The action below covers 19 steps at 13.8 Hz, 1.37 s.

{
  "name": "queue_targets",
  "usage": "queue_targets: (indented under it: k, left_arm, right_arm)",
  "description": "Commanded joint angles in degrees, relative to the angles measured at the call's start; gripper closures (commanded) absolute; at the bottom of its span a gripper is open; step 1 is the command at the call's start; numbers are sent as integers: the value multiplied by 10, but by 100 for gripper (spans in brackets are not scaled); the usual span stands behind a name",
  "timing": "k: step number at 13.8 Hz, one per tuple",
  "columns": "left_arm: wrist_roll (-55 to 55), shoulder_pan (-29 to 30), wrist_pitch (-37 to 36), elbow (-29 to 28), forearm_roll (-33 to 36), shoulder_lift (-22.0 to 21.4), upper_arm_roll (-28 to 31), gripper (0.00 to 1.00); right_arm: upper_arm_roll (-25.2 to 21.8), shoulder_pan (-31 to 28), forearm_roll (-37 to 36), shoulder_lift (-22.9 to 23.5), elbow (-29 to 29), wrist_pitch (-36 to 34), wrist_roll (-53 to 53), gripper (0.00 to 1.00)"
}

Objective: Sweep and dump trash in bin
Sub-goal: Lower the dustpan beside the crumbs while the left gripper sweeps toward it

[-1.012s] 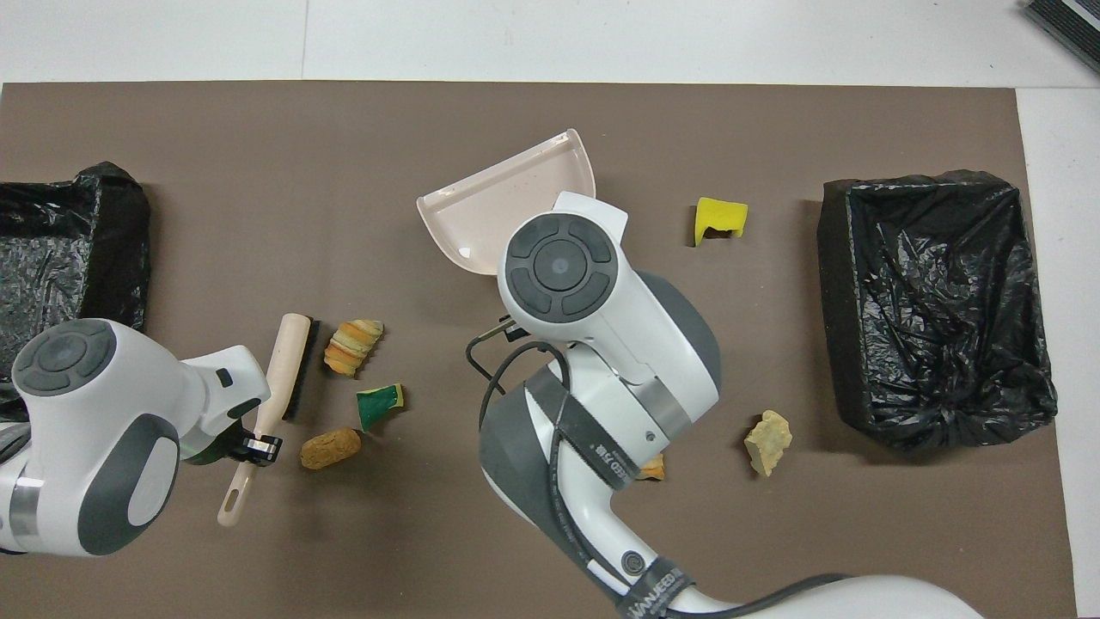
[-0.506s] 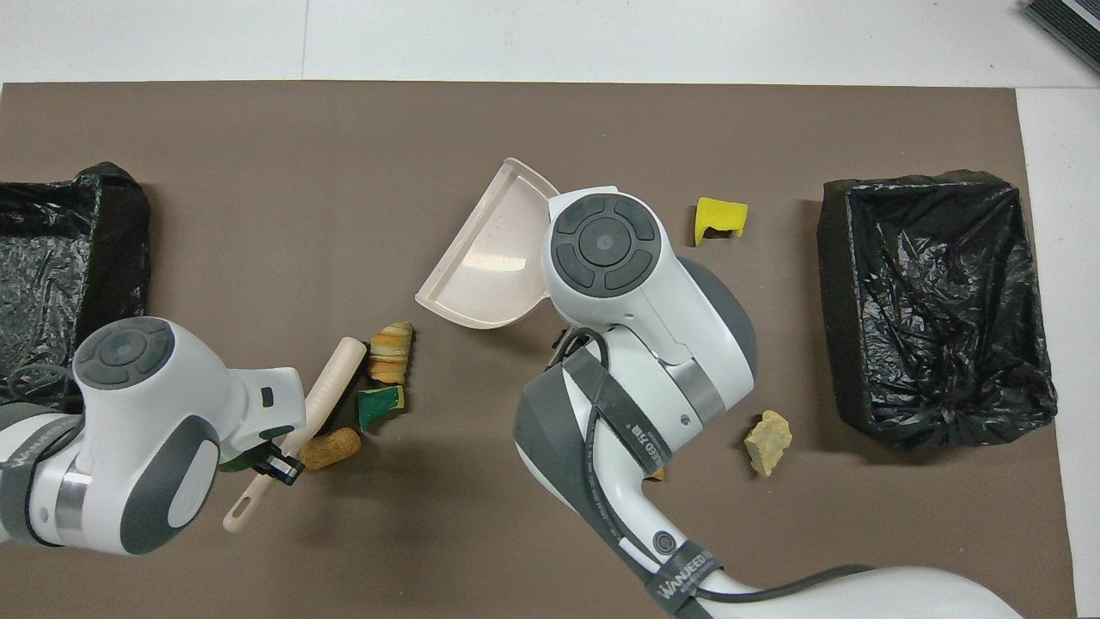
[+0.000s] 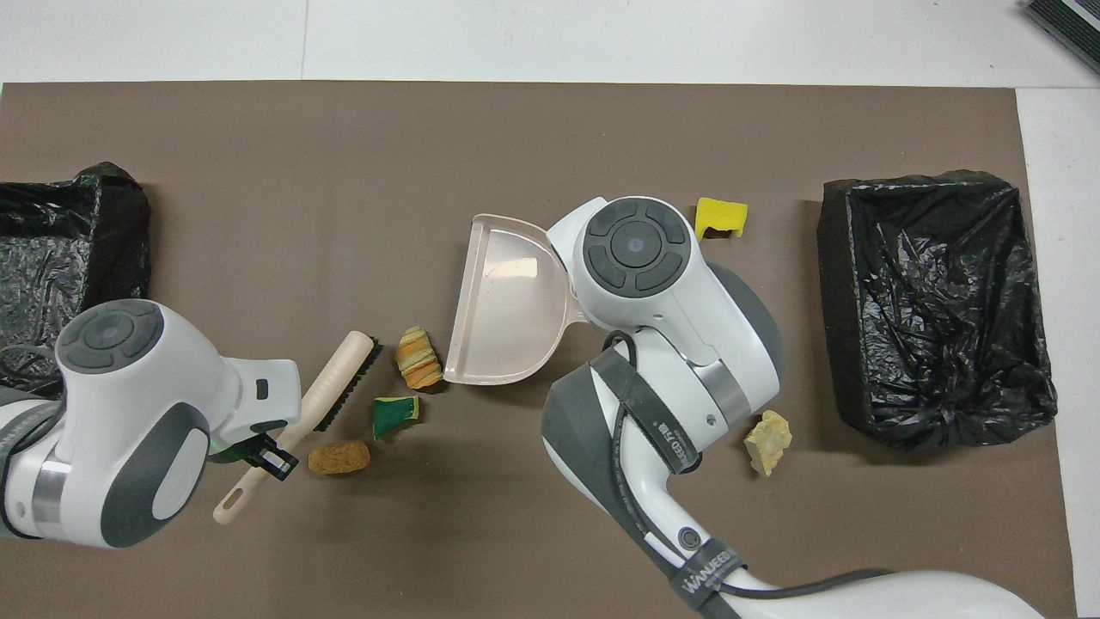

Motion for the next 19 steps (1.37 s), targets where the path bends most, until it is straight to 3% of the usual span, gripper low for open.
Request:
queue_targets:
  k: [1,4,9,14,17,19]
  left_arm:
    - [-145,8,-49,8,5,-18,-1,100]
    - [-328,-6,-75,-32,4,-54,-4,100]
    - [-540,-36,-62,-99,-24,-106,-5,100]
    - [-721,-118,13,-115,-111,-85,-6,100]
    - [-718,-127,53,-104,-138,-30,-6,100]
    - [-657,-126,61,-73,-165,-6,-6,100]
  right_arm:
    - [3,-17,-5,-22,-35,18,-75,100]
    - [3,-19,-14,-39,-70,30,-141,100]
    - [4,-21,-30,-48,-124,97,-197,100]
    - [5,-30,-22,-47,-147,129,-192,100]
    - [5,-31,-20,-33,-152,131,-173,100]
    - [5,-28,-20,-31,-151,132,-135,100]
